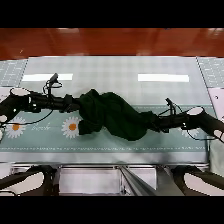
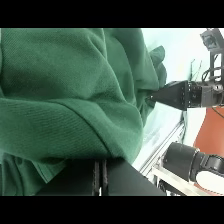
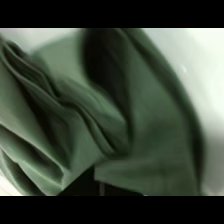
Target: Fold the shirts.
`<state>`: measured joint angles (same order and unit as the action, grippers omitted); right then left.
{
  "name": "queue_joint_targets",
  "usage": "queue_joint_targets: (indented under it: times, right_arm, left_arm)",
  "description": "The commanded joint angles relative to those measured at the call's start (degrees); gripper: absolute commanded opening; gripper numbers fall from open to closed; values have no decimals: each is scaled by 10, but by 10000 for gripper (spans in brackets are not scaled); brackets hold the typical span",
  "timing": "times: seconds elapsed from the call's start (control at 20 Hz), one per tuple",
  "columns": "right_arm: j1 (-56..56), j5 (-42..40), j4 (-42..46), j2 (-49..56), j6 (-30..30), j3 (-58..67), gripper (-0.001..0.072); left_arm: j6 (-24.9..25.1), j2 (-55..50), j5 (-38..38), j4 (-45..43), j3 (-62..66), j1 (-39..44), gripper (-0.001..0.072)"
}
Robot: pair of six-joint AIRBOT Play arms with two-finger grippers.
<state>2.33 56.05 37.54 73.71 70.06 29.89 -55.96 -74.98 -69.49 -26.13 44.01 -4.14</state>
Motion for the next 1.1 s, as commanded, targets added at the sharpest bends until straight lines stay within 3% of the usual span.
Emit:
queue_joint_targets:
  times: [0.0,0.25,0.45,0.7,0.9,1.05]
  right_arm:
    - [-26,19,-12,-1,-5,51,24]
    - [18,73,72,-115,53,275,24]
    - [51,85,143,-157,100,568,24]
    - [55,175,164,-163,119,871,24]
    - [55,195,257,-249,136,898,24]
    - [55,238,349,-310,158,898,24]
  left_arm:
    - [0,6,-8,3,11,-16,17]
    - [-5,72,-38,80,141,-89,17]
    - [-44,157,57,99,314,-125,17]
    - [-54,261,130,96,486,-160,17]
    - [-57,362,139,30,508,-232,17]
    - [-121,413,96,-99,501,-264,17]
